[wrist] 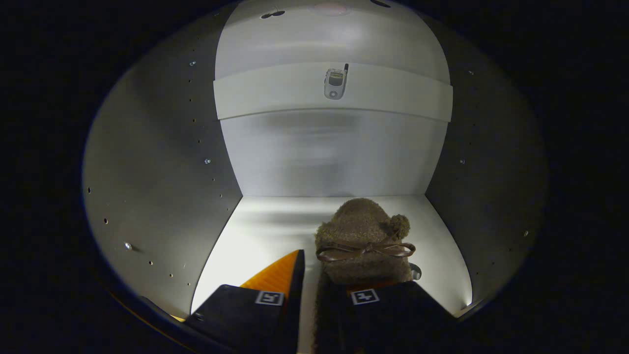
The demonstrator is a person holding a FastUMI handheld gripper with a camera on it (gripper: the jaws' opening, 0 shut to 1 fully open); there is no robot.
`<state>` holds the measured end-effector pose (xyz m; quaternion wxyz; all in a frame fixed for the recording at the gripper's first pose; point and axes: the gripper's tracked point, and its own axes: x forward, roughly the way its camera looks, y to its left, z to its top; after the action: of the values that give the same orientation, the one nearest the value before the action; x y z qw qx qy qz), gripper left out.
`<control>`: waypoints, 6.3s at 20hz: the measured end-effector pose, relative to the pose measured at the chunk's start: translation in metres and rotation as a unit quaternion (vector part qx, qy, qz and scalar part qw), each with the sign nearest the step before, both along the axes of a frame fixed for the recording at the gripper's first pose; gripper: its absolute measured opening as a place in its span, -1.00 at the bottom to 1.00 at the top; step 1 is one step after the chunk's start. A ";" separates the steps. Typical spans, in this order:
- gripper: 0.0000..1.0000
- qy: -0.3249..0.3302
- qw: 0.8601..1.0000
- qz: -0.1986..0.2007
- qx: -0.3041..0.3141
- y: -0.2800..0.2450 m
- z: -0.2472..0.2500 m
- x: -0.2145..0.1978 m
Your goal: Open the shoe cabinet door, grab the shoes and put them into the shoe cabinet, then close the shoe cabinet door.
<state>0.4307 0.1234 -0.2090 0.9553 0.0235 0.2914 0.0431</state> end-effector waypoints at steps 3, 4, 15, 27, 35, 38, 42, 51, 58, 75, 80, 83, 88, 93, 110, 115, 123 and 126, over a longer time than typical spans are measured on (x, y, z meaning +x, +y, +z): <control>0.62 -0.001 1.000 -0.001 0.025 0.009 0.013 -0.011; 0.93 -0.005 1.000 -0.002 0.027 0.009 0.018 -0.014; 0.97 -0.099 0.995 0.008 0.011 -0.006 0.098 -0.099; 0.96 -0.233 0.972 0.024 0.001 -0.014 0.207 -0.297; 0.96 -0.251 0.967 0.035 0.005 -0.044 0.211 -0.405; 0.96 -0.265 0.964 0.029 0.004 -0.068 0.220 -0.442; 0.96 -0.272 0.962 -0.001 0.016 -0.107 0.216 -0.481; 0.96 -0.287 0.947 -0.137 -0.034 -0.253 0.215 -0.522; 0.97 -0.272 0.945 -0.176 -0.038 -0.328 0.209 -0.490; 0.95 -0.247 0.962 -0.113 0.005 -0.254 0.189 -0.467; 0.95 -0.249 0.965 -0.084 0.016 -0.207 0.185 -0.461; 0.95 -0.245 0.967 -0.069 0.030 -0.177 0.183 -0.451; 0.95 -0.240 0.970 -0.026 0.031 -0.118 0.178 -0.427; 0.96 -0.260 0.966 -0.015 0.004 -0.094 0.195 -0.414; 0.94 -0.268 0.963 -0.029 0.006 -0.099 0.203 -0.422; 0.94 -0.267 0.963 -0.027 0.003 -0.097 0.202 -0.425; 0.94 -0.267 0.963 -0.028 0.005 -0.096 0.203 -0.426; 0.94 -0.267 0.963 -0.028 0.001 -0.096 0.202 -0.425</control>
<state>0.0054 0.0272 -0.0070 0.9993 0.0202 0.0248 0.0217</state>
